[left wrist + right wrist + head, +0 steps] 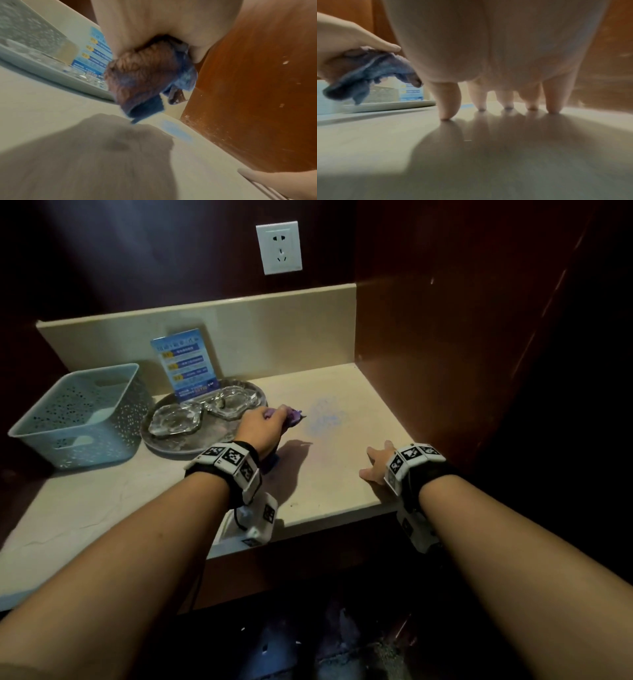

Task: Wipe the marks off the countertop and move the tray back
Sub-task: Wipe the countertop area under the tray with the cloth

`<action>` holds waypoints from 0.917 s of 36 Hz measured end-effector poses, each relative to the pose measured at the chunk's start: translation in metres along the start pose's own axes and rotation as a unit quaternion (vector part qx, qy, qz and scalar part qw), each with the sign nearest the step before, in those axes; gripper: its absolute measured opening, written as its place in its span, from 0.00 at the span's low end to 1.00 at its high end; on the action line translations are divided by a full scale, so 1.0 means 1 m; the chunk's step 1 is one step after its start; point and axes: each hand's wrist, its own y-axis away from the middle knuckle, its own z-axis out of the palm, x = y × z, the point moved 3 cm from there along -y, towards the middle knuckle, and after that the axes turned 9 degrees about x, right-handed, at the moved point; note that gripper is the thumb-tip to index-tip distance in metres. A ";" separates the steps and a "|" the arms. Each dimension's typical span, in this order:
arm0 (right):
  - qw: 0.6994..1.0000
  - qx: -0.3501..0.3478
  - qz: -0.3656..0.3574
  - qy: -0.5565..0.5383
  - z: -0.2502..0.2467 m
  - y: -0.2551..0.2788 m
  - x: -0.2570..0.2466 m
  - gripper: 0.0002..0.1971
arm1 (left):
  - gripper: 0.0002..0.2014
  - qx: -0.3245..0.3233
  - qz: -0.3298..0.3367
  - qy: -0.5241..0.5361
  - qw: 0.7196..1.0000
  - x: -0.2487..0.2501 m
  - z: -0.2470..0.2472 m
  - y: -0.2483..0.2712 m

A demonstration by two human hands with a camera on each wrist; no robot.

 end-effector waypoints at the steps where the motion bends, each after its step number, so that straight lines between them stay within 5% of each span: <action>1: 1.000 -0.001 -0.007 0.008 -0.004 -0.003 -0.003 0.36 | 0.21 -0.004 -0.005 -0.003 1.000 -0.001 0.001 -0.006; 7: 0.999 -0.032 0.001 0.000 -0.026 -0.025 -0.014 0.36 | 0.21 -0.052 0.014 -0.079 0.995 0.000 0.008 -0.042; 16: 0.999 -0.007 0.049 0.022 -0.035 -0.064 -0.022 0.39 | 0.21 -0.033 0.045 -0.087 0.995 0.006 0.022 -0.113; 33: 0.996 -0.033 0.068 0.039 -0.049 -0.112 -0.025 0.43 | 0.18 -0.098 0.132 -0.025 0.986 0.028 0.093 -0.175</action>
